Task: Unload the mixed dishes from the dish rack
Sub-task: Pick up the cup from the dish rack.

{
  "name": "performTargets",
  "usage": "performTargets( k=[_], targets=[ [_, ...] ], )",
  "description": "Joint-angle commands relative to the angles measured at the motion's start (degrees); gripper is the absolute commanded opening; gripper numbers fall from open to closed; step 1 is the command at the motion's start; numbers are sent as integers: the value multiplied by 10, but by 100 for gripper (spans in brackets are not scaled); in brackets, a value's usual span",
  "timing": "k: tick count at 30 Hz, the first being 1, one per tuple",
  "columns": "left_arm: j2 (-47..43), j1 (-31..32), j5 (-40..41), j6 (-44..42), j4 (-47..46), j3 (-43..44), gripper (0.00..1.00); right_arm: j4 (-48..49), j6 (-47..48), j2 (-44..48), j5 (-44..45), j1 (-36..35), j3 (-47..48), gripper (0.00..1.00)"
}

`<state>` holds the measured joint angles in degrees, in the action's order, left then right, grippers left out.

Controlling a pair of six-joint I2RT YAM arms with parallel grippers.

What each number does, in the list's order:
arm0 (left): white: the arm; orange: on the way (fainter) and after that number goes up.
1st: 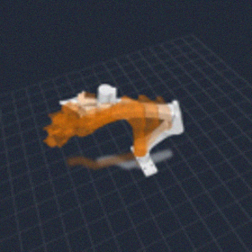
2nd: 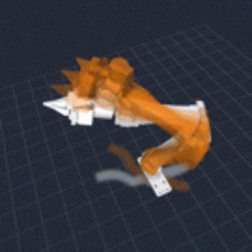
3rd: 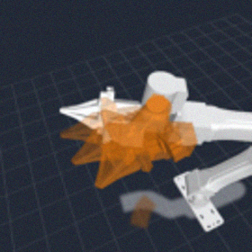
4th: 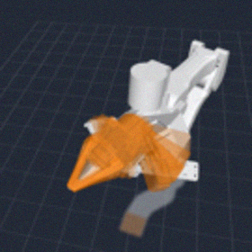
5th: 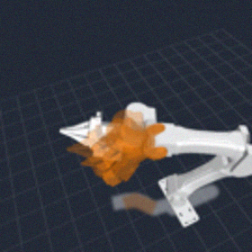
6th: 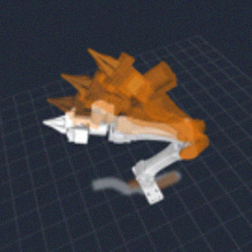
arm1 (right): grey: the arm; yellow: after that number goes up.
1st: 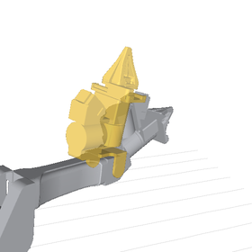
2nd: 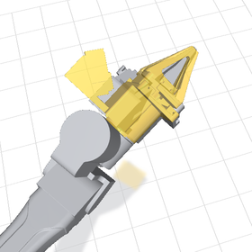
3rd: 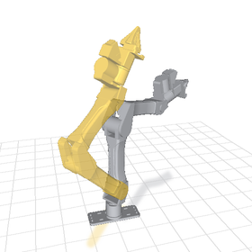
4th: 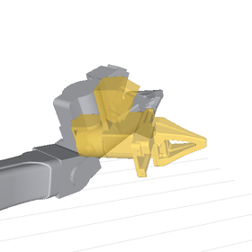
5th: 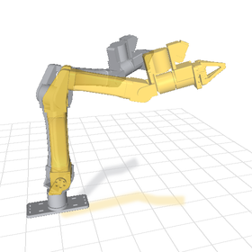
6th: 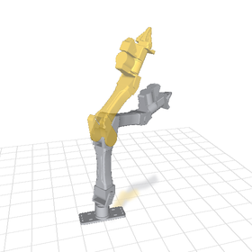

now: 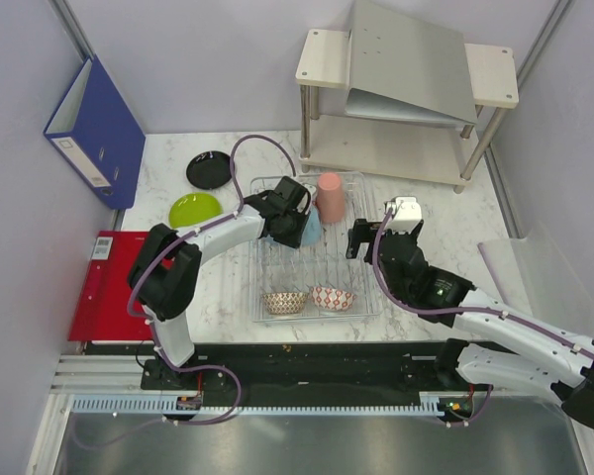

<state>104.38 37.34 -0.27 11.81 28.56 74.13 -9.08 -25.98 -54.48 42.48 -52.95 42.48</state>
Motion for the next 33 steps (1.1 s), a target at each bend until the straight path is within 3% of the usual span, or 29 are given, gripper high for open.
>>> performTargets(
  k=[1, 5, 18, 21, 23, 27, 30, 33],
  targets=[
    [-40, 3, 1, -10, -4, -1, 12, 8, -6, 15, 9, 3, -5, 98],
    [-73, 5, 19, -4, -5, -8, 2, 8, -6, 23, 9, 3, -6, 98],
    [-202, 17, 5, 11, 4, -11, 2, -5, -16, 59, 11, 3, 8, 98],
    [-243, 17, -48, 23, 2, 3, 2, -3, -28, 68, 17, 3, 14, 98],
    [-266, 17, -78, 37, -19, 1, 2, -6, -97, 84, 73, 3, 15, 84],
    [-332, 16, -188, 75, -96, -23, 2, 22, -76, 120, 41, 3, 17, 81],
    [-370, 16, -263, 123, -165, -42, 2, 24, -63, 126, 37, 4, 25, 84],
    [-387, 15, -333, 174, -221, -50, 2, 29, -72, 133, 9, 7, 29, 97]
  ],
)
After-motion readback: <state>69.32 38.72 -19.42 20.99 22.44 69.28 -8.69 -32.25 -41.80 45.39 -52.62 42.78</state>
